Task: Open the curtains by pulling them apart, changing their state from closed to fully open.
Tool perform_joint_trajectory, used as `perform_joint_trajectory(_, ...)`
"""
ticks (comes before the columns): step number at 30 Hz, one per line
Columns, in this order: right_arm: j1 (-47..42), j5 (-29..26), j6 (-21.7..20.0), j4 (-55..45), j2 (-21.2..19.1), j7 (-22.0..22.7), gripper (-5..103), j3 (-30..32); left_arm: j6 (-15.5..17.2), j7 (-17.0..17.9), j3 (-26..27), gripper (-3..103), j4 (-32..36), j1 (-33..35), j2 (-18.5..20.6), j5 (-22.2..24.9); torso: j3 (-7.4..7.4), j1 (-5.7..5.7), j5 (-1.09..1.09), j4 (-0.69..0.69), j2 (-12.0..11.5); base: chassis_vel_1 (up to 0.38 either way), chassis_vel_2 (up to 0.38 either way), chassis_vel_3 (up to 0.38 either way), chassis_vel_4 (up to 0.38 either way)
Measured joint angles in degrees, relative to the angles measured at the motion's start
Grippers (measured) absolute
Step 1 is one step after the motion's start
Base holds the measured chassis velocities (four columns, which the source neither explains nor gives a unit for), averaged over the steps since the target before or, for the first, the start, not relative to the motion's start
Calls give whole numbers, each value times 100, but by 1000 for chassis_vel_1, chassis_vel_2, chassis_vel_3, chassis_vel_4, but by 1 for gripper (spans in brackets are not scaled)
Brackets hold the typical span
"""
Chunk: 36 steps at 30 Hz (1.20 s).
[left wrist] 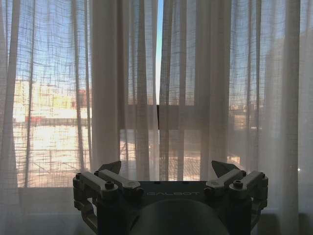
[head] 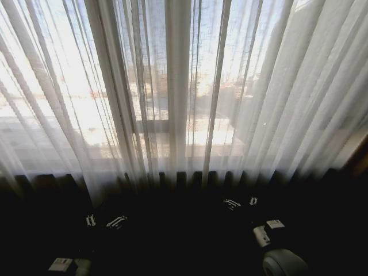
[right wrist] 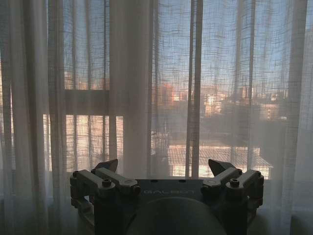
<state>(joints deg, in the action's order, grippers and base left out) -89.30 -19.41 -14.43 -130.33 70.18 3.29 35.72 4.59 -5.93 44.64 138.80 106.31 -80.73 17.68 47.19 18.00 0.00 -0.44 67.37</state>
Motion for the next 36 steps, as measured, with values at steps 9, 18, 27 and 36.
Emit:
perform_joint_trajectory(9, 8, 16, 1, 6, 25, -9, 100, -77, -96, -7, 9, 100, -1, 39, -8, -15, 1, 2, 1, 1, -1, -30, 543, 45, -538)
perform_joint_trajectory(18, -21, 21, 2, 7, 32, -11, 100, -94, -120, -16, -29, 100, 0, 51, -13, -43, 0, -2, 2, 0, 1, -39, 468, 42, -455)
perform_joint_trajectory(27, -8, 329, 15, 17, 45, -27, 100, -214, -172, -21, -39, 100, -41, 55, -32, -71, 1, 2, -1, 1, 0, -55, 505, 56, -492)
perform_joint_trajectory(36, 60, 436, 28, 106, 40, -14, 100, -265, -229, -23, -32, 100, -78, 61, -46, -85, 0, 2, 2, 0, 0, -52, 335, 62, -341)
